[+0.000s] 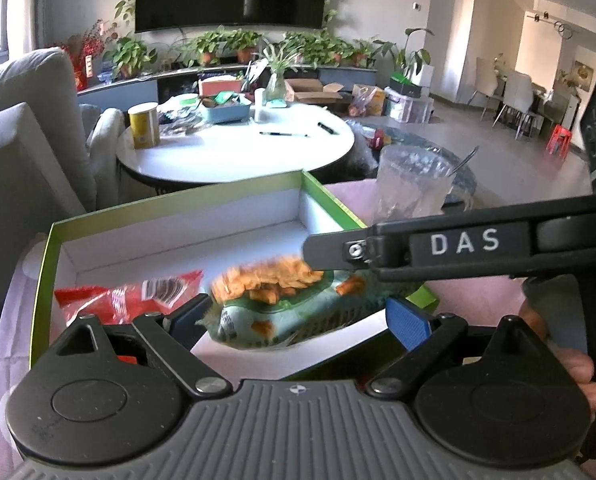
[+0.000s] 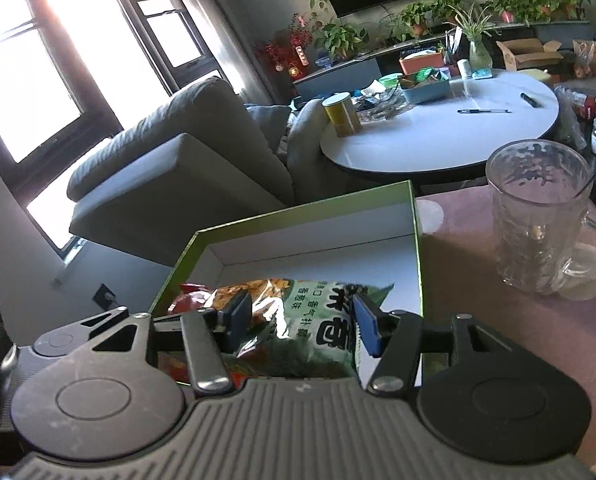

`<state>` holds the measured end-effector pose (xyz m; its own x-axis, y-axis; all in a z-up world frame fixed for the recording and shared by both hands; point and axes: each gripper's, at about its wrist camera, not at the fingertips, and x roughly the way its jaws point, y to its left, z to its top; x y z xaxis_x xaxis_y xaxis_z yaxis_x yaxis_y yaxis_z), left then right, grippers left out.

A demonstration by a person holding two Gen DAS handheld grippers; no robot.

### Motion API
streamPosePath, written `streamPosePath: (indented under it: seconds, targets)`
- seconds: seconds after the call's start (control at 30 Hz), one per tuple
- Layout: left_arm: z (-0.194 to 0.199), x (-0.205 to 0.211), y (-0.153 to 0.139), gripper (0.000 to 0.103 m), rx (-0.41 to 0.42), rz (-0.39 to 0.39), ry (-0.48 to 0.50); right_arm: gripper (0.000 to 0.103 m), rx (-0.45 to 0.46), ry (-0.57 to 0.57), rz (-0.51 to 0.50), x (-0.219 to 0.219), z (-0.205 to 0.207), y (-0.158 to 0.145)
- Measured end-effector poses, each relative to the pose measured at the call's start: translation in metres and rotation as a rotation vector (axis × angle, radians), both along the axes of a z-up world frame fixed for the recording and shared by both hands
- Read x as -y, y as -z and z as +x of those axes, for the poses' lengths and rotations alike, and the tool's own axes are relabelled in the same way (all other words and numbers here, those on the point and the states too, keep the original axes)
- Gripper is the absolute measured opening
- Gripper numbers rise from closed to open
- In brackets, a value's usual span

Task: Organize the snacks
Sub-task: 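Lift the chip bag over the green box and lower it inside, then return the right gripper to the pile and grasp the yellow-red striped bag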

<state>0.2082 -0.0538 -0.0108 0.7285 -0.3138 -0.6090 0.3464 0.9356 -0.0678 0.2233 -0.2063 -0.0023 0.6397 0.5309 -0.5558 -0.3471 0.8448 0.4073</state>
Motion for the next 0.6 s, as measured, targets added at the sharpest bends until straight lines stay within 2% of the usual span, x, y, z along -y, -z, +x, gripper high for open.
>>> streamPosePath:
  seconds: [0.3,0.6]
  targets:
    - [-0.016,-0.012,0.002,0.093,0.007,-0.001,-0.022,0.078,0.009,0.040,0.007,0.012,-0.010,-0.001]
    - [-0.043,-0.028,-0.001,0.095,0.019,-0.020,-0.037,0.078,0.032,0.004,0.022,0.026,-0.036,-0.003]
